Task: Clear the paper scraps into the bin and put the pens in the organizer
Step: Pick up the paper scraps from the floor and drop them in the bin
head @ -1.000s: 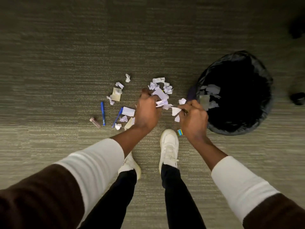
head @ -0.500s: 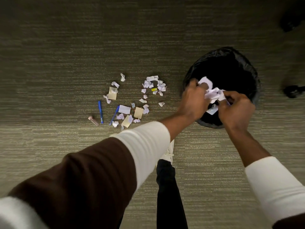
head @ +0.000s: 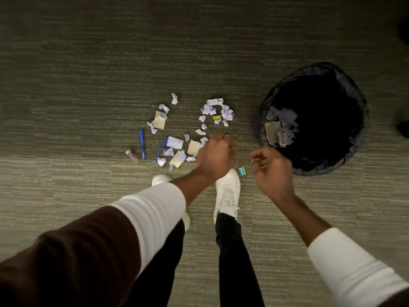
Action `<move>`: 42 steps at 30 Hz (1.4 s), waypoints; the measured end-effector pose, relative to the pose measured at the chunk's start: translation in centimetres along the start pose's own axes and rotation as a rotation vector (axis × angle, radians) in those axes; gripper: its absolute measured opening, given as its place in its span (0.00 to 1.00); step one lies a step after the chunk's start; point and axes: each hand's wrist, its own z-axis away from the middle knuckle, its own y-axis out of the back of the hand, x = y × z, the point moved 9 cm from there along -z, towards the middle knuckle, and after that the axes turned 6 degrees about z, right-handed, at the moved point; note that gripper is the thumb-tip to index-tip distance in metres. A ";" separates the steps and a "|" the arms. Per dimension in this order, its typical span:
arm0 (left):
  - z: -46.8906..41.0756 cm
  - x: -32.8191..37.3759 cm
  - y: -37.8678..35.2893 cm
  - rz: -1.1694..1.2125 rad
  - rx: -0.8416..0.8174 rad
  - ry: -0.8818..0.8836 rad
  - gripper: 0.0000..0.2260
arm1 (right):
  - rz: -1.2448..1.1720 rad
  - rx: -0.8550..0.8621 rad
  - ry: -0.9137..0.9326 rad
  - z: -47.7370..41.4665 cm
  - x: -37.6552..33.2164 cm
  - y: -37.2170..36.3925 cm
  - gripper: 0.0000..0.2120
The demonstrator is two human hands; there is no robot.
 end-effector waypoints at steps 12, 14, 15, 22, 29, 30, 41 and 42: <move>-3.2 -23.6 -5.0 -0.280 -0.075 0.385 0.34 | 0.245 -0.405 -0.508 -2.4 14.5 -20.3 0.16; -4.5 -26.0 -6.3 -0.272 -0.061 0.445 0.40 | 0.255 -0.384 -0.568 -2.7 17.1 -22.2 0.19; -5.3 -26.5 -6.9 -0.257 -0.032 0.428 0.42 | 0.260 -0.370 -0.592 -2.8 18.2 -22.8 0.21; -9.5 -28.4 -11.4 -0.120 0.009 0.493 0.52 | 0.173 -0.284 -0.671 -3.1 21.6 -25.5 0.24; -11.3 -26.9 -11.0 -0.171 0.146 0.447 0.32 | 0.299 -0.162 -0.387 -6.6 17.4 -24.4 0.13; -11.6 -26.5 -11.0 -0.191 0.135 0.416 0.34 | 0.278 -0.147 -0.350 -7.4 16.2 -24.2 0.14; -12.2 -26.5 -11.6 -0.143 0.059 0.306 0.30 | 0.202 -0.357 0.044 -14.3 6.3 -28.4 0.41; -12.1 -26.6 -11.6 -0.146 0.054 0.293 0.28 | 0.193 -0.368 0.108 -14.5 5.4 -28.9 0.42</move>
